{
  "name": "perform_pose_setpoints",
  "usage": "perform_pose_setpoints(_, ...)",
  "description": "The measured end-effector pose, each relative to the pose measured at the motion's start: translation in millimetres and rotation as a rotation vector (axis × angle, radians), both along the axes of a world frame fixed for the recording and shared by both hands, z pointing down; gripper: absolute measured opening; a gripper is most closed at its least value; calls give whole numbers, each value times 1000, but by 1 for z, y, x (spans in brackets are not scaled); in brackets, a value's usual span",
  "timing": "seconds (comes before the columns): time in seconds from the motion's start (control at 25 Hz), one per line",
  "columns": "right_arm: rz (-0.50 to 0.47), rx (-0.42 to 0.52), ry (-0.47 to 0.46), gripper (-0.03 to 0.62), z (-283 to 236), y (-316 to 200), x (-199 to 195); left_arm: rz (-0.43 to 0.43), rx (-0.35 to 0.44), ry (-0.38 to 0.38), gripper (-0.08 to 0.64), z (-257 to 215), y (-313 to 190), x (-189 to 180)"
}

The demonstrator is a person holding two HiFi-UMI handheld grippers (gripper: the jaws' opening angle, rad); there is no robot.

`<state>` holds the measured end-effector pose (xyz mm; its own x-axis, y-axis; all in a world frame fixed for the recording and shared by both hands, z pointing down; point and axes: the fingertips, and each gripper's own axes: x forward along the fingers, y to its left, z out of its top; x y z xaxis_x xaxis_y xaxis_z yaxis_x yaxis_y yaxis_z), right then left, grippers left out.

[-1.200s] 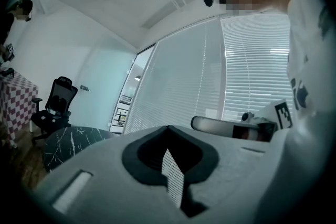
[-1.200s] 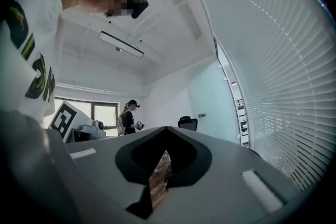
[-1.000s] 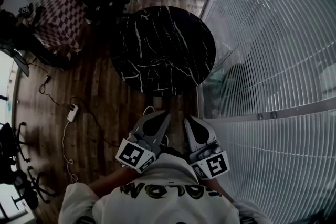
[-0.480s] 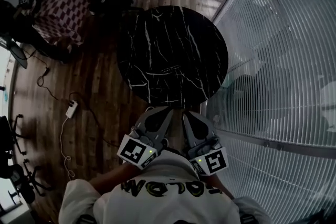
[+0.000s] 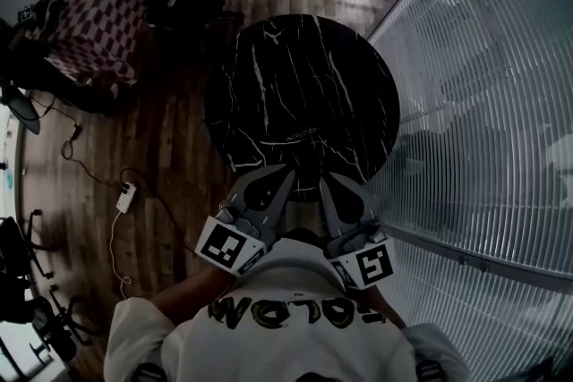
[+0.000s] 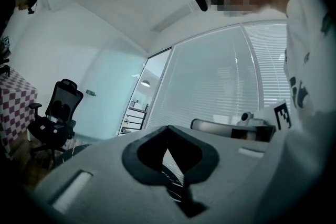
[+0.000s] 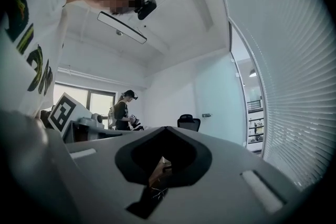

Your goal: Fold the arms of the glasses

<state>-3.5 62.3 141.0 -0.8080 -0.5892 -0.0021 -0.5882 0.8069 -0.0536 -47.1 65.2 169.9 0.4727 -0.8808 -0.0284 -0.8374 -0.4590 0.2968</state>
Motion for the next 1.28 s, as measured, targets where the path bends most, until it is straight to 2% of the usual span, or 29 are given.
perform_pose_setpoints(0.2, 64, 11, -3, 2, 4, -24, 9, 49, -8, -5, 2, 5, -23, 6)
perform_pose_setpoints(0.32, 79, 13, 7, 2, 4, -37, 19, 83, 21, -25, 2, 3, -33, 18)
perform_pose_setpoints(0.44, 80, 7, 16, 2, 5, -49, 27, 87, 7, -32, 2, 5, -47, 26)
perform_pose_setpoints(0.68, 73, -59, 40, 2, 20, -67, 40, 97, -16, -40, 10, 10, -63, 42)
perform_pose_setpoints(0.84, 78, -91, 92, 2, 48, -76, 53, 116, -85, -89, 23, 43, -70, 49)
perform_pose_setpoints(1.28, 69, -254, 178, 3, 165, -117, 66, 151, -181, -247, 43, 161, -110, 52)
